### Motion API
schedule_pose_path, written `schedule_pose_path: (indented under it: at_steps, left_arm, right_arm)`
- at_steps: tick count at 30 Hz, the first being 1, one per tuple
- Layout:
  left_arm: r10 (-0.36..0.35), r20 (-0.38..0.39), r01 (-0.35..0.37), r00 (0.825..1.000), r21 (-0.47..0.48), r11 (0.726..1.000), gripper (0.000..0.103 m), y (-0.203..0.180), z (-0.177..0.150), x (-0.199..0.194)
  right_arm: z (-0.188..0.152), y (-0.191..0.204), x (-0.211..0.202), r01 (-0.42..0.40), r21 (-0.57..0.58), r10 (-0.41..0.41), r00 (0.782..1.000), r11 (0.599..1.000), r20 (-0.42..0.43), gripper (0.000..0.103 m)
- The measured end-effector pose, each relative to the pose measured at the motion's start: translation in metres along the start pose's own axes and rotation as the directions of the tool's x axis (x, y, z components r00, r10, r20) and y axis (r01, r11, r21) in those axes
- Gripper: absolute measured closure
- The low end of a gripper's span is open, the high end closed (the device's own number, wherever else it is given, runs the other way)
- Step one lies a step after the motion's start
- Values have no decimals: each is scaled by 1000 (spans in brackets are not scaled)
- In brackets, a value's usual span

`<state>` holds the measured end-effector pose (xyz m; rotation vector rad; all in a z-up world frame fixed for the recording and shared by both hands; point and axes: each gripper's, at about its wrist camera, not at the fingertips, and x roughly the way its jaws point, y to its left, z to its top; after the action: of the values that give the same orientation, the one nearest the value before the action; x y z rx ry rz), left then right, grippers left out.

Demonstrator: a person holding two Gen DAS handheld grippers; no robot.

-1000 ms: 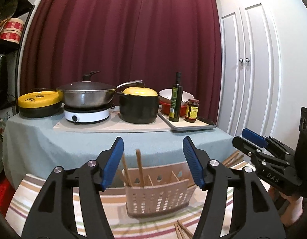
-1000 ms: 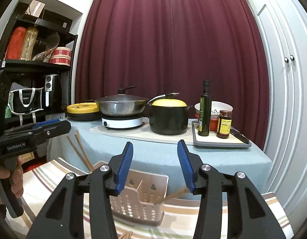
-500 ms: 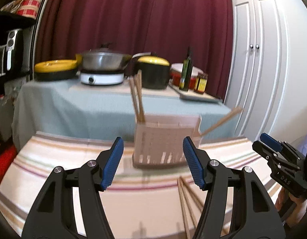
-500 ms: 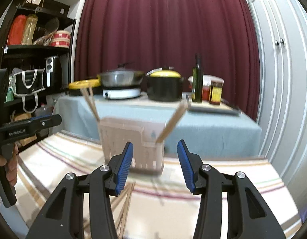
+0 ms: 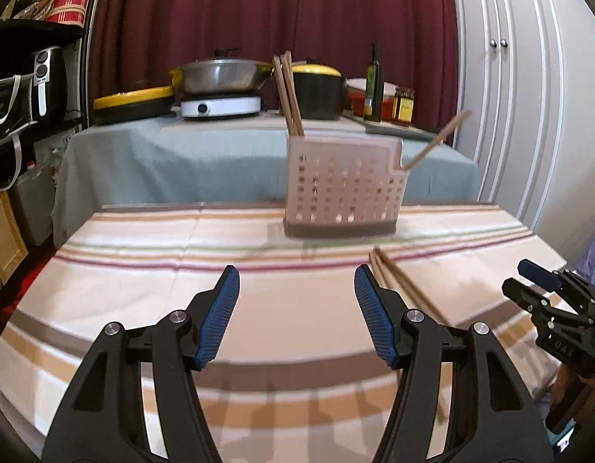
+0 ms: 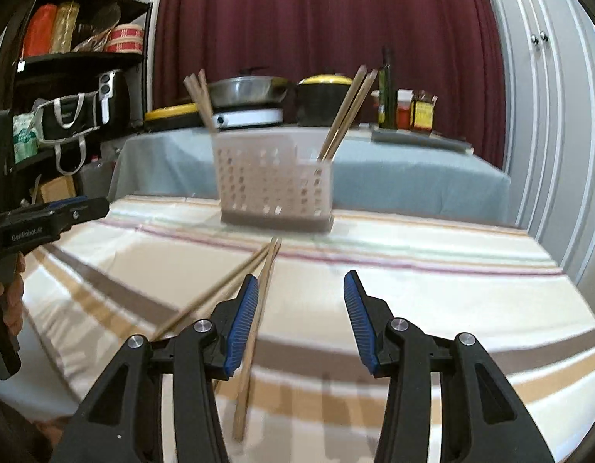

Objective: Organize utensils
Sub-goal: 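Move both open grippers back toward the remaining chopsticks on the table, then close the left gripper on a wooden chopstick while the right gripper grasps another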

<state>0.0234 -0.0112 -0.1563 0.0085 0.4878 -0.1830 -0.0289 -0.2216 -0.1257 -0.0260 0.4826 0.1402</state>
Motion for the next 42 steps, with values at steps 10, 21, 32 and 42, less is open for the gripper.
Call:
schedule_pose_path:
  at_steps: [10,21,32,42]
  left_arm:
    - [-26,-52,27,998,15,1000,42,-11,-28,-1]
    - [-84,-82,87,993,31,996,42,-33,-39,4]
    - [-144,-124,152,982,61,986,47,-53,-60,11]
    - [-155,-188,168,970,56,984,92,-56,-77,25]
  right_arm:
    - [-38,17,9,-69,-26,66,992,997,-105,67]
    - [-45,8,15,-38,11,39,989,999,-140,95]
    - [-45,-18,13,39,57,-31,990,998,-135,95]
    - [-45,-17,13,37,52,-31,991,998,-128,95]
